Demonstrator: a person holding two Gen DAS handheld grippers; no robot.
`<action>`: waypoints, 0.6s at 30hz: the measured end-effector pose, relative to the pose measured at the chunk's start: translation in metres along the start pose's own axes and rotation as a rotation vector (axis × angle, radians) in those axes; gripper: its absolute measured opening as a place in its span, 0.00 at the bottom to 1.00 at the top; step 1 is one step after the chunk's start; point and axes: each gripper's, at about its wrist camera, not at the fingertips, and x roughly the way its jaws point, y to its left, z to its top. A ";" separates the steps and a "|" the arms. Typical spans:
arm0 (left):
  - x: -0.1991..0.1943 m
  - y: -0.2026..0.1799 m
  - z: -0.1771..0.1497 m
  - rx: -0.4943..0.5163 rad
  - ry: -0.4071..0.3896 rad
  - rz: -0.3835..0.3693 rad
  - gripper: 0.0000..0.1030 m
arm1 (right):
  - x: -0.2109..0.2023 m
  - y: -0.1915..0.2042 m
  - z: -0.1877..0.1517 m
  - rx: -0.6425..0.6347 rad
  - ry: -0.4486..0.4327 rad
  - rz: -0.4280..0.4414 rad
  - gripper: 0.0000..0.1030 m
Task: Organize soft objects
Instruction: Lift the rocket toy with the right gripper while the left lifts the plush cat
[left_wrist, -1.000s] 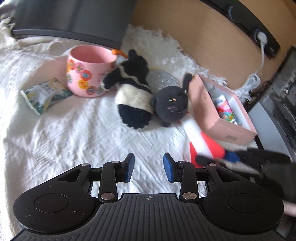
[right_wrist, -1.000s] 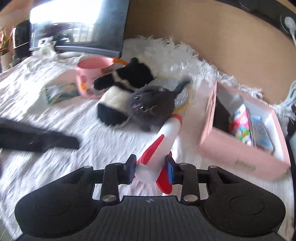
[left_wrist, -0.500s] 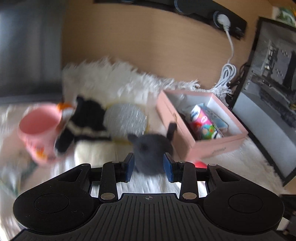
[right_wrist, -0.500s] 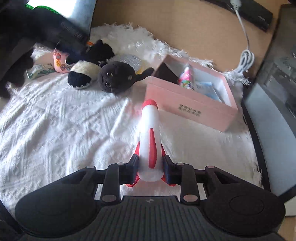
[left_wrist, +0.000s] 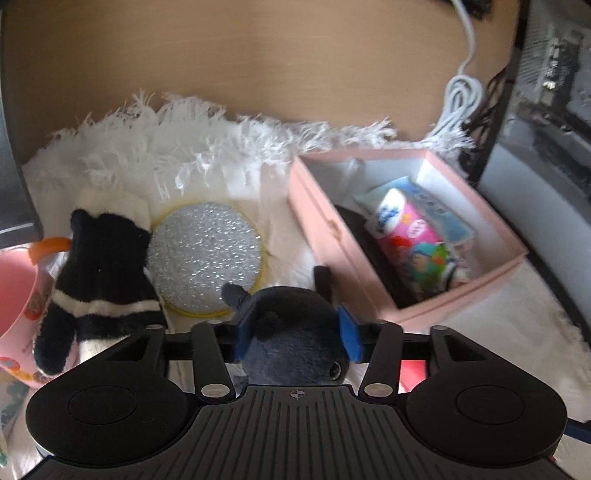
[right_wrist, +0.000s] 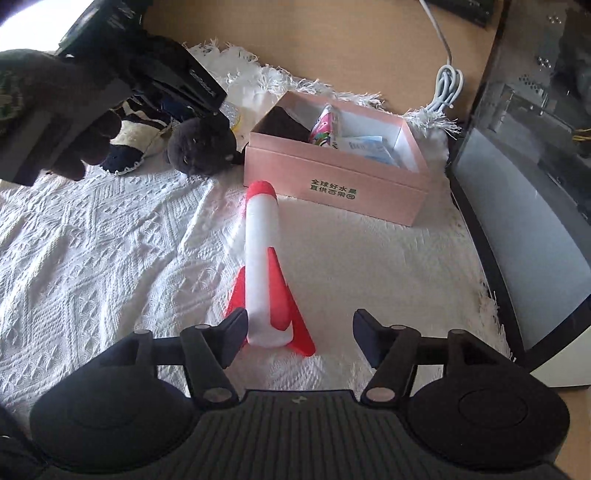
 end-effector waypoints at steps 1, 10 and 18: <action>0.003 0.002 0.001 -0.008 0.010 0.013 0.60 | 0.000 0.000 0.000 0.000 0.000 -0.003 0.65; 0.029 0.022 -0.012 -0.146 0.095 -0.109 0.75 | 0.003 0.001 0.001 -0.005 0.004 -0.016 0.68; -0.003 0.029 -0.034 -0.116 0.042 -0.132 0.74 | 0.004 0.001 0.005 -0.001 -0.007 -0.025 0.69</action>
